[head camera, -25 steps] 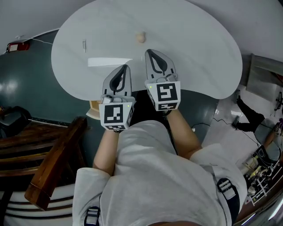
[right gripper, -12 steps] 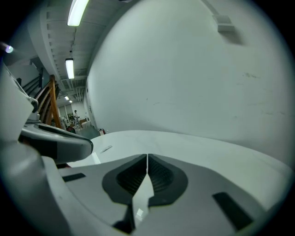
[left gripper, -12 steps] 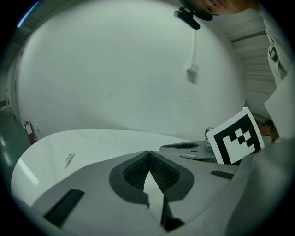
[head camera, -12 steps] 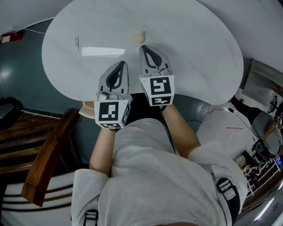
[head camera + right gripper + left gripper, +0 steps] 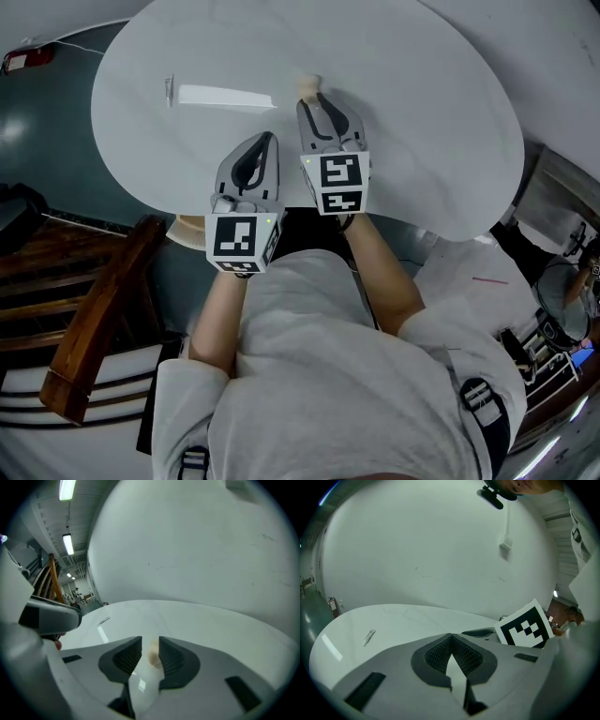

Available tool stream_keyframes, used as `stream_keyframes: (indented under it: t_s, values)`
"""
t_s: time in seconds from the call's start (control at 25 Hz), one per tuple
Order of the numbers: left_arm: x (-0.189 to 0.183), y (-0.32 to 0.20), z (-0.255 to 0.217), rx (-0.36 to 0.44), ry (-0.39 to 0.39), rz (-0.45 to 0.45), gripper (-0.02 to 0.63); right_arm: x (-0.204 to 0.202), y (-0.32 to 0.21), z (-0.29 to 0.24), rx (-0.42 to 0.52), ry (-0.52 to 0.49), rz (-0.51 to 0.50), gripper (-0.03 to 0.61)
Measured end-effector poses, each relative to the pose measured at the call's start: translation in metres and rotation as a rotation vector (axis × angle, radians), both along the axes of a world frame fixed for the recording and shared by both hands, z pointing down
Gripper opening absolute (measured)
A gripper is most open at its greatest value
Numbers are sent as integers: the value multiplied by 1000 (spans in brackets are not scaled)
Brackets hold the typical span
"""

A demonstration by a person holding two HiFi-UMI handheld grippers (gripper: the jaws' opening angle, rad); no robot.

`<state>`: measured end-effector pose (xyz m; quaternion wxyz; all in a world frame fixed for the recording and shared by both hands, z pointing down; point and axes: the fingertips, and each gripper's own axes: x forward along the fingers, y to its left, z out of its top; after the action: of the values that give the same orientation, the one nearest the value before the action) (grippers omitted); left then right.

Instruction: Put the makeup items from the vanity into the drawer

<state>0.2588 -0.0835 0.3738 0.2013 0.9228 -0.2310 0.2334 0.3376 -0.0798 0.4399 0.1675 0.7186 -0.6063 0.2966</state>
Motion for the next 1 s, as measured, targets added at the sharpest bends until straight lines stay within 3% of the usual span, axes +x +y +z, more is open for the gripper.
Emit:
stream_keyframes:
  t_s: [0.6, 1.0]
  values:
    - [5, -7, 12, -9, -29, -21, 6, 8, -7, 48, -115, -2, 11, 161]
    - [-10, -3, 17, -12, -45, -44, 6, 7, -6, 34, -84, 39, -9, 132]
